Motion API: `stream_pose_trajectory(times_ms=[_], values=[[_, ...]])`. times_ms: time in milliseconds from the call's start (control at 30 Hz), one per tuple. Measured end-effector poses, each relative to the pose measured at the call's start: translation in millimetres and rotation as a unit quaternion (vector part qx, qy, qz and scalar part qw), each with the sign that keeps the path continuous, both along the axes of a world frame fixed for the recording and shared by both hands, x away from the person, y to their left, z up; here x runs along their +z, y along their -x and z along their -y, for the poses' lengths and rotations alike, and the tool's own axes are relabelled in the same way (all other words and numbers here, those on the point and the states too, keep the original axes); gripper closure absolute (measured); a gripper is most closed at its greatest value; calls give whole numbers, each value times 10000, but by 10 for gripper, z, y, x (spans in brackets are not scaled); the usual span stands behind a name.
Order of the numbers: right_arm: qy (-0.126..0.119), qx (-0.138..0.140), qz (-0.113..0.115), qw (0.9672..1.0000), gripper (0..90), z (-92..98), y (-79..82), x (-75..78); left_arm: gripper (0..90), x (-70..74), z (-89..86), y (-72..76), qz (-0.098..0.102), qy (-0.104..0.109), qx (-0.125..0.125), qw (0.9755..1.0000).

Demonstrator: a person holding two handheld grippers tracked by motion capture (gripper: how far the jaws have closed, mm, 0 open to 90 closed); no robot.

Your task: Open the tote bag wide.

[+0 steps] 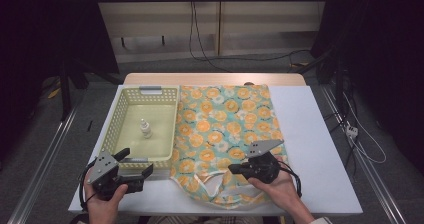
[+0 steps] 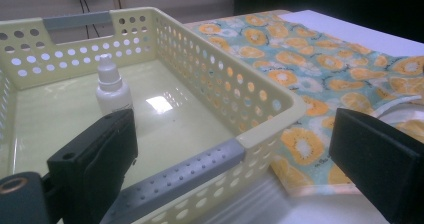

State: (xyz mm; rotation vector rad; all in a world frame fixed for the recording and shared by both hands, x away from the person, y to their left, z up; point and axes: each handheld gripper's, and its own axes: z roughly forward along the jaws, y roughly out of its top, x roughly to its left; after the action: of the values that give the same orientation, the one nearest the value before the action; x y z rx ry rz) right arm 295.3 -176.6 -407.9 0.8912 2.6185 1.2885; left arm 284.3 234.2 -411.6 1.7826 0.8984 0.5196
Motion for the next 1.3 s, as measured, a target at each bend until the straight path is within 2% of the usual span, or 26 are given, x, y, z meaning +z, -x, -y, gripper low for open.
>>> stream_pose_trajectory(times_ms=[433,533,567,733,833,867,1000,1300], values=[[-2,-540,240,9982,900,130,-300,108,52,-1,2,-2,4,-16,5,10000],[22,-745,324,9967,900,174,-430,140,52,-2,1,-2,-9,-5,3,10000],[22,-745,324,9967,900,174,-430,140,52,-1,1,-3,1,-5,3,10000],[218,-1143,323,9927,900,279,-659,157,51,-2,-2,-3,-18,5,-3,10000],[259,-1200,300,9920,900,310,-724,148,51,-1,-5,-4,-22,4,-13,10000],[292,-1287,315,9908,900,335,-781,137,51,-1,-3,-4,-25,10,-10,10000],[262,-1399,296,9894,900,372,-856,107,51,-3,2,-3,-41,12,-23,10000],[211,-1673,248,9854,900,423,-1048,-67,52,-8,1,-11,-62,1,5,10000]])
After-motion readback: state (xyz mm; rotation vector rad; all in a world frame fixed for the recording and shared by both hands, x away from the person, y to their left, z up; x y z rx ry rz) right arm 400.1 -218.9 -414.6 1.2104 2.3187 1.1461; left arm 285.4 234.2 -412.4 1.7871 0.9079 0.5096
